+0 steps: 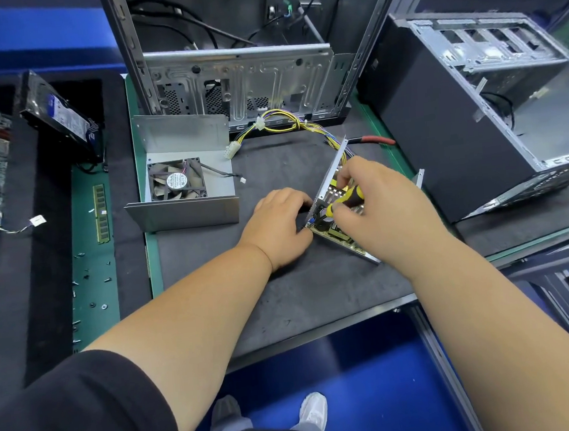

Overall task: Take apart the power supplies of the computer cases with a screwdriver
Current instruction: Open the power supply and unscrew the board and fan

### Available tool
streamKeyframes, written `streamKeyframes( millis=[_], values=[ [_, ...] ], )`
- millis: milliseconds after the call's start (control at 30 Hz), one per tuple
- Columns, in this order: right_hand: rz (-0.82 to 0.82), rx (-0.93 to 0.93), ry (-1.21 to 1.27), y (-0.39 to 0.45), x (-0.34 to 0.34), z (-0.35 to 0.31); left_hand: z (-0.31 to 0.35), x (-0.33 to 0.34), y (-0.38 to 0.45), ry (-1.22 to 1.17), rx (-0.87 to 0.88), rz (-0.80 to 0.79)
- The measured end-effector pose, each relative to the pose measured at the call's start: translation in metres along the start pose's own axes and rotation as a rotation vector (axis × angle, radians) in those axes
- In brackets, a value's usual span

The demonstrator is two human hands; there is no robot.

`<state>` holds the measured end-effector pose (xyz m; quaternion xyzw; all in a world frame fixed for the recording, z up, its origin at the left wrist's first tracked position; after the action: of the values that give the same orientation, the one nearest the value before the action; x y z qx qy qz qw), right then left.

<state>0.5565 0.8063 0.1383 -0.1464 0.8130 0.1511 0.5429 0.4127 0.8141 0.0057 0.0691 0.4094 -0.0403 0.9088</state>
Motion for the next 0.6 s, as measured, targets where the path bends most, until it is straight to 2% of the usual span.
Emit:
streamKeyframes(
  millis=[200,600],
  values=[
    [-0.008,0.091,0.015,-0.0058,-0.001,0.0086,-0.0027,0.0016,-0.0002,0.007,-0.004,0.005],
    [0.038,0.073,0.039,-0.0109,-0.0007,0.012,-0.0021,0.0022,0.0013,0.013,0.009,0.017]
  ],
)
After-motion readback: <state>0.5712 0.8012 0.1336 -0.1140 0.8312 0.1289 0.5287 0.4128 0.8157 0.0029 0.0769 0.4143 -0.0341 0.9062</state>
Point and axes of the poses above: each hand's wrist, its own y-axis towards the middle knuckle, its own x-axis out of the palm, z = x × y, the point moved 3 cm from there along y, towards the middle knuckle
